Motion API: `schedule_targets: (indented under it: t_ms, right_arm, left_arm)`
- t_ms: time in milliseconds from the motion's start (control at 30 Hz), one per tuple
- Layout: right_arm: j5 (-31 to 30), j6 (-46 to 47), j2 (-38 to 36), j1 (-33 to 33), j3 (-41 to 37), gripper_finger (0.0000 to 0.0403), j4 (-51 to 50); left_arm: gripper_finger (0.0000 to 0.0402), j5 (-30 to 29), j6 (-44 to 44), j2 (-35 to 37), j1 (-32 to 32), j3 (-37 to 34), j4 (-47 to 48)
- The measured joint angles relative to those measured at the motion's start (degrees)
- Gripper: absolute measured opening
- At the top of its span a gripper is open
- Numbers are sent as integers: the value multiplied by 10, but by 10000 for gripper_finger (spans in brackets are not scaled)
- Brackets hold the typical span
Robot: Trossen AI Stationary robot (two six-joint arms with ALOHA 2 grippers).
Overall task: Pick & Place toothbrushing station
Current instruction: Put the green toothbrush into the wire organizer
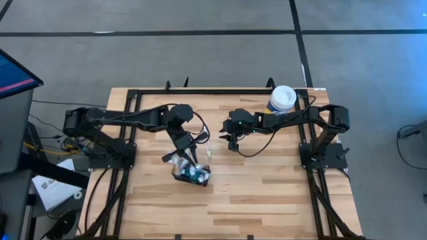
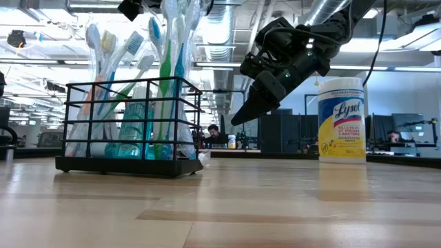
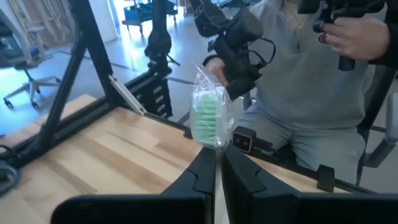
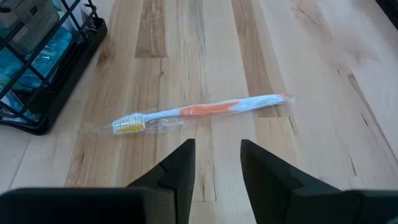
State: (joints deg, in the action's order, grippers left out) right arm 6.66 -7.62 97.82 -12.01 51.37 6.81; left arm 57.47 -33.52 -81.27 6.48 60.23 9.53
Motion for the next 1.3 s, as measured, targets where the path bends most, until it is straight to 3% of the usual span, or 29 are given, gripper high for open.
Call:
schedule_targets:
  t_ms: [600, 1000, 1200, 1300]
  right_arm:
    - [0, 1, 0, 0, 0, 118, -9]
    - [0, 1, 0, 0, 0, 118, -9]
    - [0, 1, 0, 0, 0, 118, -8]
    - [0, 1, 0, 0, 0, 118, -8]
  left_arm:
    - [3, 15, 26, -48, -2, -3, -42]
    - [7, 7, 42, -47, 9, -92, -124]
    - [16, -63, 40, -46, 10, -114, -126]
    - [26, -70, 39, -46, 10, -114, -131]
